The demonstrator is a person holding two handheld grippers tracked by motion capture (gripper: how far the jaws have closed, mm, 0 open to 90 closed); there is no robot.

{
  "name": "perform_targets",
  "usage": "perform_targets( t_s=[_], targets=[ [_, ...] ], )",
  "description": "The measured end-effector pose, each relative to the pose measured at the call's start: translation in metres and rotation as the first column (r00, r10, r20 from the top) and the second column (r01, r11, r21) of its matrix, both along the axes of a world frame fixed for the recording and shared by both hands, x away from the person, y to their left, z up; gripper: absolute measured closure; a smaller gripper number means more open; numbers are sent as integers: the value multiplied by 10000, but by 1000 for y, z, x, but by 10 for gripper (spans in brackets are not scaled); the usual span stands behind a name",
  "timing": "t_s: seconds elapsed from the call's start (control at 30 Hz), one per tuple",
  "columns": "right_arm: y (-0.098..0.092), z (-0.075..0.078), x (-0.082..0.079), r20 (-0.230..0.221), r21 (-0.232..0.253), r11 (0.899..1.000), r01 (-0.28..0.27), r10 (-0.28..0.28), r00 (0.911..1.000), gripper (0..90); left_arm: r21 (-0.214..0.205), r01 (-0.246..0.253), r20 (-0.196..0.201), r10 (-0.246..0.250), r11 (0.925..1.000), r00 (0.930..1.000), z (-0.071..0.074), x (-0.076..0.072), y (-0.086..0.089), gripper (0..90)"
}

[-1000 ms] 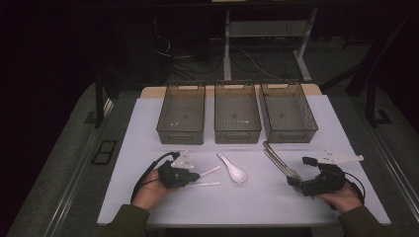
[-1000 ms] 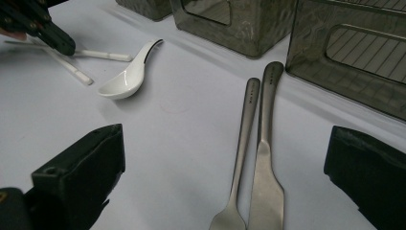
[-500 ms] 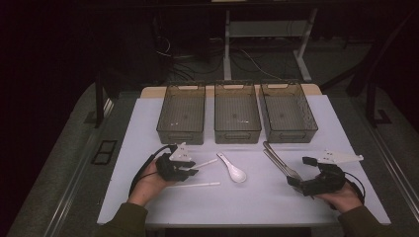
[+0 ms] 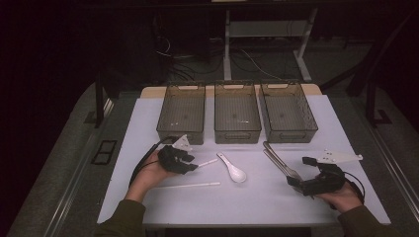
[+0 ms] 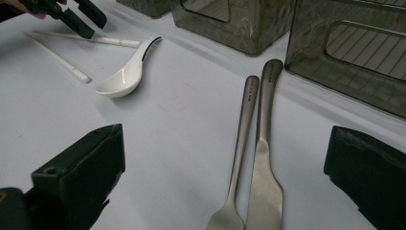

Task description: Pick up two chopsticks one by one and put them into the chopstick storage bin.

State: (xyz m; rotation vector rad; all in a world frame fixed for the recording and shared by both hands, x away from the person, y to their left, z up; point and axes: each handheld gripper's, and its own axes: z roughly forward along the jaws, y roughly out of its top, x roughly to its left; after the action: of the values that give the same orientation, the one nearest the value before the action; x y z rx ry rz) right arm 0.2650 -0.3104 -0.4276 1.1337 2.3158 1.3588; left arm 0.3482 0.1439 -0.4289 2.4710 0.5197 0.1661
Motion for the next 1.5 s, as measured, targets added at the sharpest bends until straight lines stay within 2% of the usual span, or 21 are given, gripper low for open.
perform_targets(
  t_s=[0.07,0.13,0.17,0.3,0.33,0.37,0.47,0.57,0.87,0.93,0.97,1.0,1.3,1.33,1.5],
  targets=[
    [0,0,0,18,-7,10000,-8,8,10000,4,-91,-94,-173,93,9999,9998,-3,0,3,706],
    [0,0,0,18,-6,10000,-9,9,10000,4,-138,69,-176,-71,9999,9998,-4,2,6,731],
    [0,0,0,22,-12,10000,-10,10,10000,4,-241,-106,-373,97,9997,9993,-5,0,6,740],
    [0,0,0,25,-15,10000,-2,2,10000,4,-359,-45,-373,31,9993,9993,-7,0,8,785],
    [0,0,0,25,-6,10000,-1,1,10000,4,-296,101,-210,-107,9995,9997,-7,1,8,799],
    [0,0,0,25,-6,10000,-1,1,10000,4,-361,-68,-341,56,9993,9994,-8,-1,8,799],
    [0,0,0,22,-14,10000,-3,3,10000,4,-380,63,-118,-68,9993,9999,-9,-1,9,822],
    [0,0,0,36,-23,10000,-10,10,10000,4,-500,19,-83,-23,9987,10000,-10,-2,10,834],
    [0,0,0,26,-23,10000,-17,17,10000,4,-612,-116,-122,109,9981,9999,-10,-3,10,840],
    [0,0,0,34,-24,10000,-25,25,10000,4,-586,-208,-251,193,9981,9995,-9,-3,11,840],
    [0,0,0,27,-13,10000,-17,17,10000,4,-535,-218,-167,209,9983,9996,-8,-2,12,840],
    [0,0,0,24,-11,10000,-18,18,10000,4,-684,-385,-254,368,9969,9990,-6,-2,14,840],
    [0,0,0,10,-6,10000,9,-9,10000,4,-777,-633,-281,612,9950,9977,10,1,13,840],
    [0,0,0,-31,16,10000,39,-39,10000,4,-950,-712,-336,683,9929,9971,15,1,13,840],
    [0,0,0,-49,43,10000,49,-49,10000,4,-1162,-629,-287,599,9912,9978,24,1,12,840]
  ],
)
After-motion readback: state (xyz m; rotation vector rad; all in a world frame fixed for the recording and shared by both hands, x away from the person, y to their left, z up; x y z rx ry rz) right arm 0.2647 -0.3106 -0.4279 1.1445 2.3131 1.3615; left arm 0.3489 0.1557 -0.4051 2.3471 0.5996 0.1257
